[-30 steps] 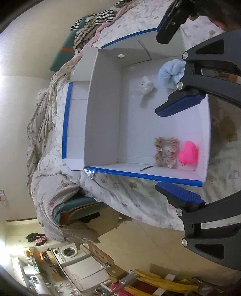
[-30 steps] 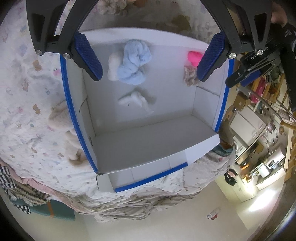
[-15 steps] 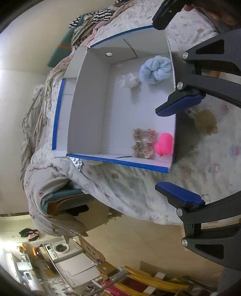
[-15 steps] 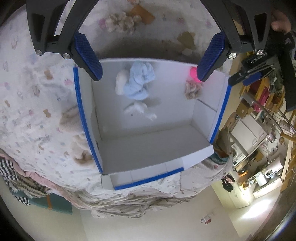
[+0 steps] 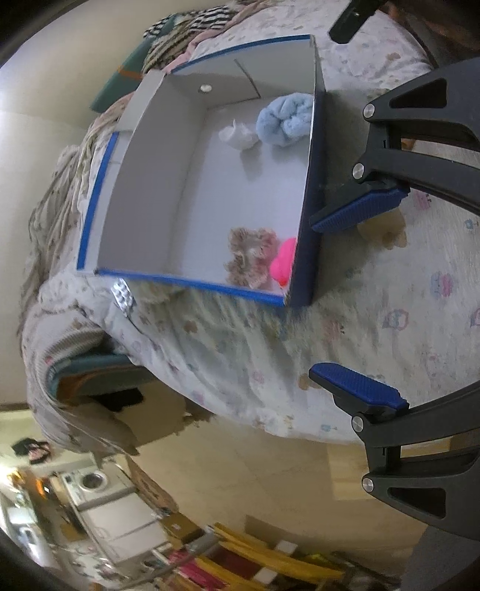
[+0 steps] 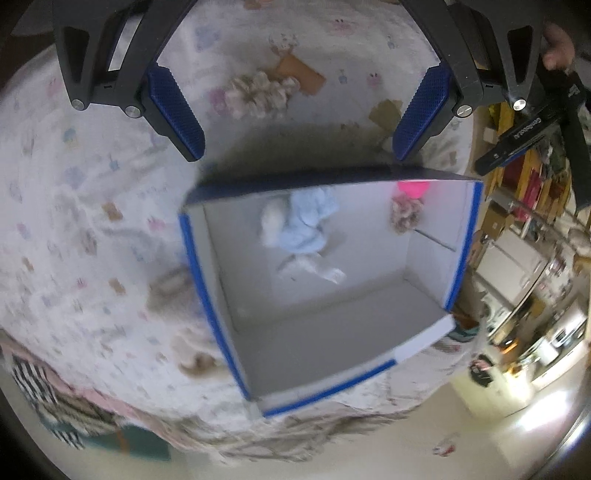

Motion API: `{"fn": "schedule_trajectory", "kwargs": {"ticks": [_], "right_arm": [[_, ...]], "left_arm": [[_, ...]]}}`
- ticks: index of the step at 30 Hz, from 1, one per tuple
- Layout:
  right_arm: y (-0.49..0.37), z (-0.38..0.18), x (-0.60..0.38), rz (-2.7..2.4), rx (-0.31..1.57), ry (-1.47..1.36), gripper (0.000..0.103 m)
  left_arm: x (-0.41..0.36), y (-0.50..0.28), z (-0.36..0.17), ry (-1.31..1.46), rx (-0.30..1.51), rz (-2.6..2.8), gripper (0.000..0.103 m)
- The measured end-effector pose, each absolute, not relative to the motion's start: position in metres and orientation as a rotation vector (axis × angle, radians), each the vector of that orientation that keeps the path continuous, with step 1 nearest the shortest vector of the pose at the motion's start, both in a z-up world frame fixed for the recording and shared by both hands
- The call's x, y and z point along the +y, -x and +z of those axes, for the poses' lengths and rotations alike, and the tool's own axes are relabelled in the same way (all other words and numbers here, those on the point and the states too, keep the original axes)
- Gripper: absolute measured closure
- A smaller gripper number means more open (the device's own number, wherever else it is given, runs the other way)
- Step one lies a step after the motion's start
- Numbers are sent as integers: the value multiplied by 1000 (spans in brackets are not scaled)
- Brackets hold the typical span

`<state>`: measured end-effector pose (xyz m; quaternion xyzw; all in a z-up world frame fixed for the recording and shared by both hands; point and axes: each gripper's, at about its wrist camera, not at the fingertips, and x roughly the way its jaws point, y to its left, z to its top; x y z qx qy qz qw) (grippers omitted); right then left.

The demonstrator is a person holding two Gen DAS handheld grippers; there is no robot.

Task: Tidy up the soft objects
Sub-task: 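Withdraw both tools from the box toward the items on the bedspread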

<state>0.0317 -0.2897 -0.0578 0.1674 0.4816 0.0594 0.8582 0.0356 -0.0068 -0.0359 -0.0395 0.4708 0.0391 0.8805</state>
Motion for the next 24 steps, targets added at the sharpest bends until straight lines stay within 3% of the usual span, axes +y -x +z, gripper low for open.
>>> {"fn": "schedule_trajectory", "kwargs": {"ticks": [11,20,23,24], "right_arm": [[-37,-72,-310,60,1070,-408,0],[-36,-85,-325,29,1117,-422,0],[-39,-90,-325,25,1135,-412,0],[-40,-92,-325,25,1140,-411,0]], "left_arm": [[-32,-52,-78,195,1162,-45,32],[-92,-79,-112,3,1234,-181,33],[-95,-89,-122,-21,1251,-169,41],[-94,-92,-123,-20,1256,-166,62]]}}
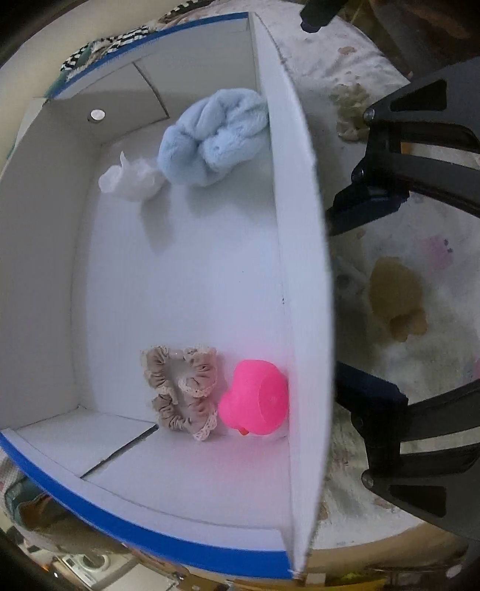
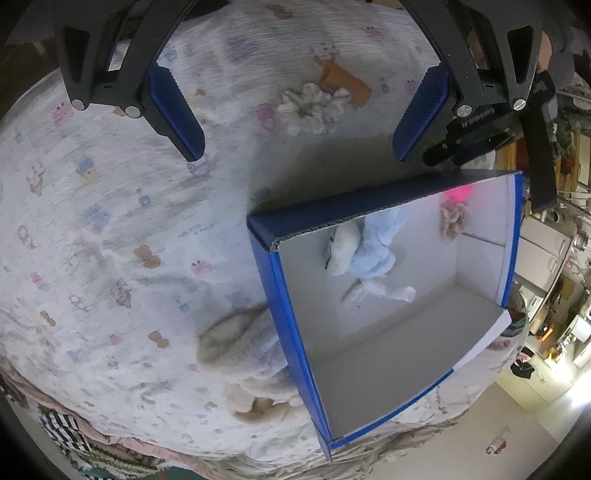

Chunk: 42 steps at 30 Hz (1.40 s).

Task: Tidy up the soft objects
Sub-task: 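Withdraw both tools from the box toward the items on the bedspread, then grasp the clear plastic bag with the left tool while the right tool grasps the cream scrunchie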

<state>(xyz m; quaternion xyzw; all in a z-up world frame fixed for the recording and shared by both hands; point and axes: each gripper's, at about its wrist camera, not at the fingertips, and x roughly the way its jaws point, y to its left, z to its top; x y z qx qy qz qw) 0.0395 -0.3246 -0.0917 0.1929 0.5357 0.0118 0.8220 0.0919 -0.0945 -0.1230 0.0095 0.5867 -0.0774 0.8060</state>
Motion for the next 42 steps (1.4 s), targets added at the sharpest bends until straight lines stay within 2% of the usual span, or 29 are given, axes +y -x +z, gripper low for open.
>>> {"fn": "schedule_trajectory", "kwargs": {"ticks": [2,9,15,22,25,26,27,28,29,33,42], "right_arm": [[-42,-94,-323,28,1151,-406,0],[-44,-100,-317,69,1181,-420,0],[-47,-118,-318,88,1259,-481,0],[-58,-143,-286,110,1394,-384,0],[-61,-153,-273,109,1438,-333,8],[-63,-157,-269,110,1454,-316,22],[-63,-162,-265,119,1469,-308,40],[-65,-165,-263,124,1484,-308,53],[-64,-168,-262,130,1489,-316,74],[-61,-154,-262,148,1416,-312,88],[-52,-121,-262,214,1276,-348,88]], "left_arm": [[-95,-95,-125,-5,1274,-200,83],[-87,-91,-115,24,1263,-221,84],[-76,-66,-81,23,1135,-232,84],[-34,-43,-49,85,1032,-146,84],[-21,-44,-47,84,1035,-96,84],[-17,-43,-48,83,1042,-81,84],[-12,-41,-50,83,1050,-72,84],[-9,-40,-51,84,1058,-63,84],[-7,-39,-52,85,1065,-59,84],[-5,-39,-56,77,1074,-39,84],[-7,-39,-61,60,1085,-21,84]]}}
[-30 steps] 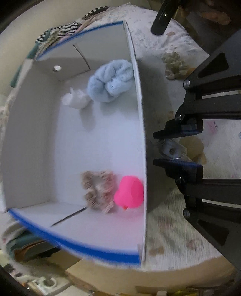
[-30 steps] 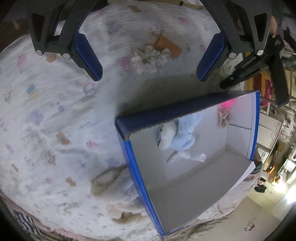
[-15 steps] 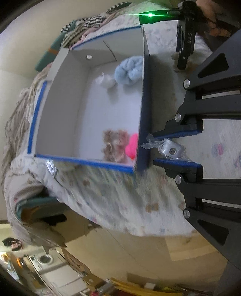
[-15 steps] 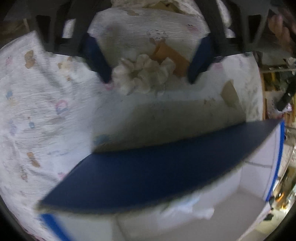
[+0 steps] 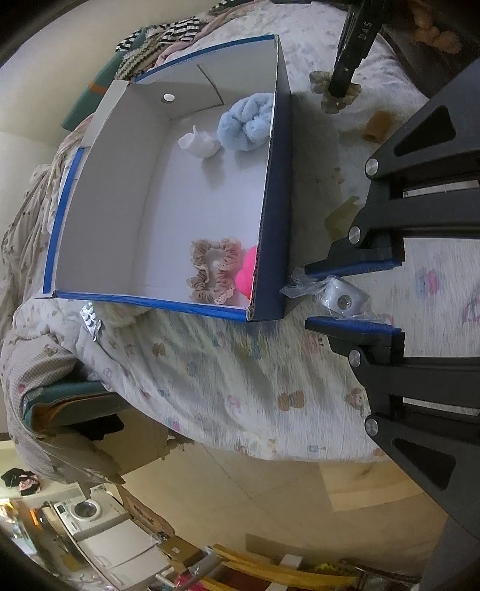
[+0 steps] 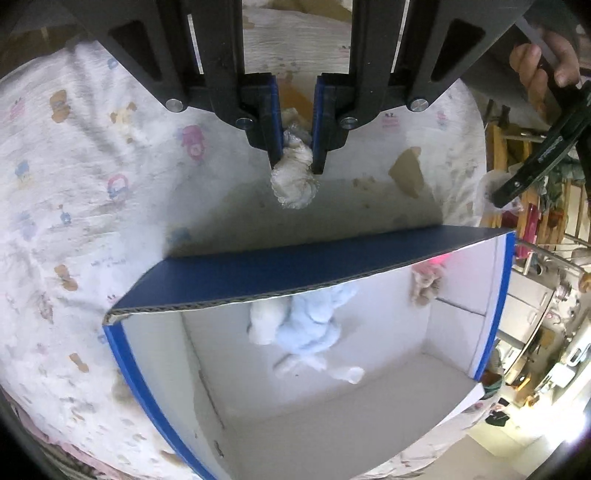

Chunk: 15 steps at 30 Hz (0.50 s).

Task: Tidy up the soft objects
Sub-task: 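Grasp the clear plastic bag with the left tool while the right tool grasps the cream scrunchie, then carry the plastic bag with the left tool while the right tool carries the cream scrunchie over the box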

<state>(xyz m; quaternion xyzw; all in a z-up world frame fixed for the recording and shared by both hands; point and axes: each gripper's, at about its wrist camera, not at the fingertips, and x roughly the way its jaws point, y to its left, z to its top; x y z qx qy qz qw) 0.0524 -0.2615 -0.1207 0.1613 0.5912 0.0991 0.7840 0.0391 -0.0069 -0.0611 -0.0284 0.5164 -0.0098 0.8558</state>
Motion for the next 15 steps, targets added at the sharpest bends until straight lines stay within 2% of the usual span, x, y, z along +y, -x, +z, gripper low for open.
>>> {"fn": "schedule_trajectory", "kwargs": {"ticks": [8,15], "right_arm": [[-52,-111,-253,261,1254,-329,88],[-44,-89,-241,381,1177,-335,88]], "left_arm": [[-5,-37,-61,34,1081,15,84],[-2,-27,-45,16,994,74,84]]}}
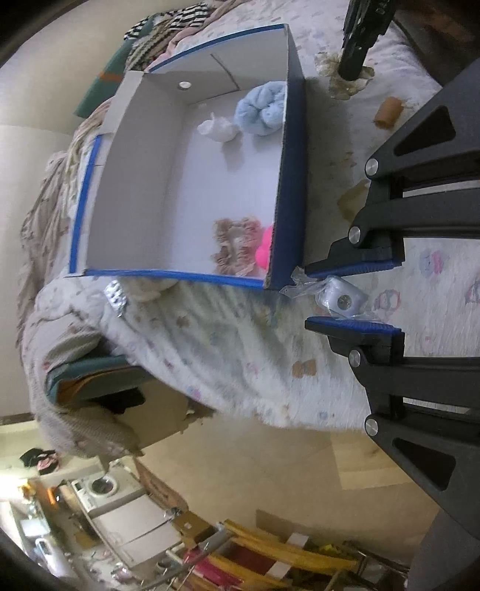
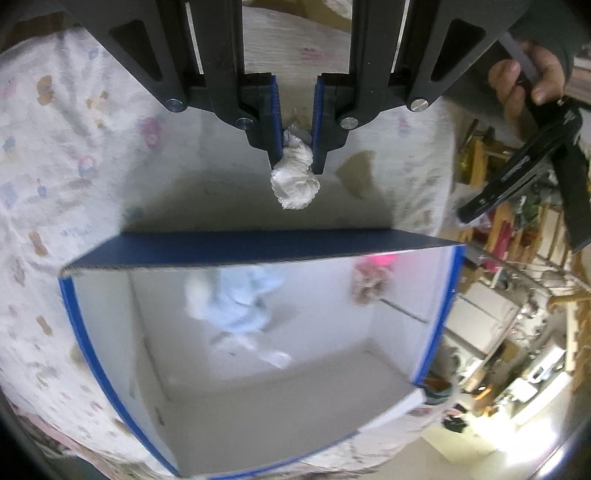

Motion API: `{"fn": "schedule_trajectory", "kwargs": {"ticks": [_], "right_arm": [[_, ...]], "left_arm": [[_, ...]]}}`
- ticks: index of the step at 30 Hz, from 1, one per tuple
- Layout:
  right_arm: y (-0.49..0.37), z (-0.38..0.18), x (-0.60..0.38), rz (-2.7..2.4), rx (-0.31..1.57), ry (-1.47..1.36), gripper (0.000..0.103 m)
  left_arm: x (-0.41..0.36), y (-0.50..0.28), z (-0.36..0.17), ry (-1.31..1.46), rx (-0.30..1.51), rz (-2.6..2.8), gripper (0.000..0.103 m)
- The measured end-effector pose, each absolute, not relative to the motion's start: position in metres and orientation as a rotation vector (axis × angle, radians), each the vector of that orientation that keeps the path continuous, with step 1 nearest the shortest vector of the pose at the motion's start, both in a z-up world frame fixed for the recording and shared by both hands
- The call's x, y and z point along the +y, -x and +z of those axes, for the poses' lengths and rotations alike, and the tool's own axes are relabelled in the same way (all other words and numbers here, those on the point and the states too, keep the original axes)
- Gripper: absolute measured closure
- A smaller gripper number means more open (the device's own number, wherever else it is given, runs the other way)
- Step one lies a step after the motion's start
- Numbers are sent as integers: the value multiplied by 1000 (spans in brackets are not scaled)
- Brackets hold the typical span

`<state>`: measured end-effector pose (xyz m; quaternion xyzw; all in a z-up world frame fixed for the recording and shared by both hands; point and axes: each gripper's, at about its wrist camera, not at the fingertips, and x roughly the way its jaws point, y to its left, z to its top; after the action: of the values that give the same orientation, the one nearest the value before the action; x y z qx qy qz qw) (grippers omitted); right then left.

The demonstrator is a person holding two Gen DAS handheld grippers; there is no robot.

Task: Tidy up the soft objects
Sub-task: 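Carry the plastic bag with the left tool while the right tool carries the cream scrunchie over the box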

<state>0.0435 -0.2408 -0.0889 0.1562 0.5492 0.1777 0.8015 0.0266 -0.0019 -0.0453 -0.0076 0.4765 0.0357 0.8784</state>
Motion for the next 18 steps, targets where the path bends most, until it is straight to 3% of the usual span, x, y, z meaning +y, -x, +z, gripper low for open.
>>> {"fn": "schedule_trajectory", "kwargs": {"ticks": [10,18], "right_arm": [[-38,-52,-233,498,1030,-372,87],[-38,-18,-245,497,878,-392,87]], "left_arm": [[0,-20,-26,23,909,124,84],[-10,-30,-3,45,872,95,90]]}}
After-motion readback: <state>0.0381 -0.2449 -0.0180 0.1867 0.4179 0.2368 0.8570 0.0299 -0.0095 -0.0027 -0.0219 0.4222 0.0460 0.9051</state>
